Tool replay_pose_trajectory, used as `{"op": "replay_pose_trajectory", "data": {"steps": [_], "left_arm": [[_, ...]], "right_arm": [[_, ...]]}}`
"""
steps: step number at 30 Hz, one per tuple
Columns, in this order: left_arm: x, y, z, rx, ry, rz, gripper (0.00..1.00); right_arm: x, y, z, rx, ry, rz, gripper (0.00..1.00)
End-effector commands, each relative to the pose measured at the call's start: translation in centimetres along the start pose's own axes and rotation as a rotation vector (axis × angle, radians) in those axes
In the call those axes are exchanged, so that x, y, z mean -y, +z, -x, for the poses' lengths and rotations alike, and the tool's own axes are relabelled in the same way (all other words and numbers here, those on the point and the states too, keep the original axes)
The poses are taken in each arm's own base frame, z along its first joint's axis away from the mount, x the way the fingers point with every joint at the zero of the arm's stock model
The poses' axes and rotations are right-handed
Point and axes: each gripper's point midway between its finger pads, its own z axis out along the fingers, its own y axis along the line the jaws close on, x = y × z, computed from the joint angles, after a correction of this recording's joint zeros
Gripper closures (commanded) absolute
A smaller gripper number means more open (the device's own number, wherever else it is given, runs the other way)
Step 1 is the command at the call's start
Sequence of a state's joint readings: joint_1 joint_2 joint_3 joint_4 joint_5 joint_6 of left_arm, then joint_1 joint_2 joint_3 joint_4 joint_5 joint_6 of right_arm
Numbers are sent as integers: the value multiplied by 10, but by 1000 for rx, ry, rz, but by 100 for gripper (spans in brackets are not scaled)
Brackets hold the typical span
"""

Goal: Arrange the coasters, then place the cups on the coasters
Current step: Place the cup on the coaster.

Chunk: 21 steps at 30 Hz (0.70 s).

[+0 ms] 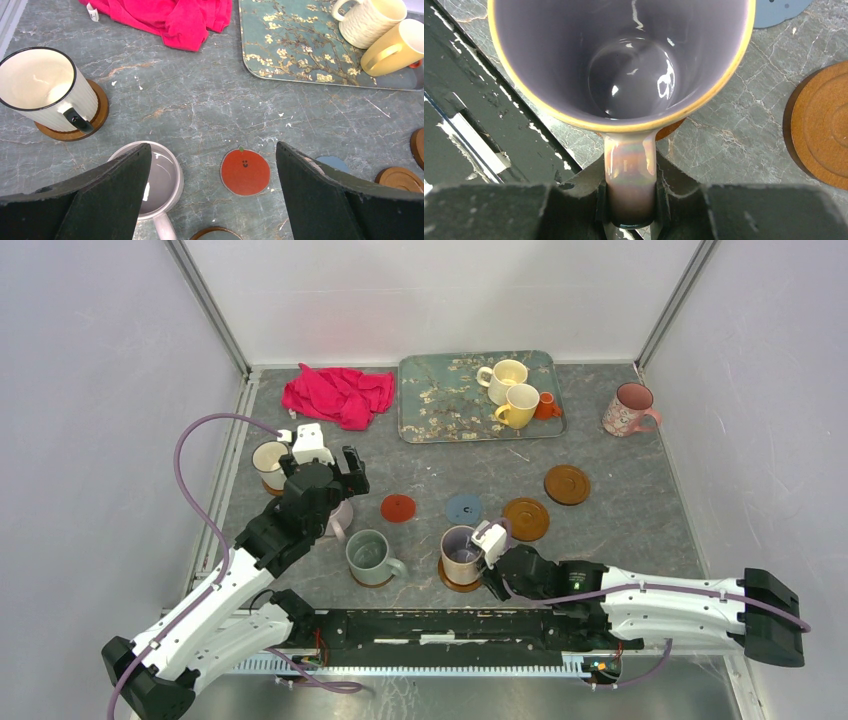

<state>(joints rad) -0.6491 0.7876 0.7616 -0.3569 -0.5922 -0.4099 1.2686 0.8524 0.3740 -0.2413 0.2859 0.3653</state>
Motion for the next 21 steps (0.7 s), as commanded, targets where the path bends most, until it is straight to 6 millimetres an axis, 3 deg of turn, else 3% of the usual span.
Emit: {"op": "replay_pose_trajectory", "data": {"steps": [1,21], "left_arm": [[4,1,10,31,-52,-6,0],[4,2,7,24,-51,-8,0]], "right_arm": [[-8,1,41,165,68,9,100],[-14,2,28,132,60,11,97]]}}
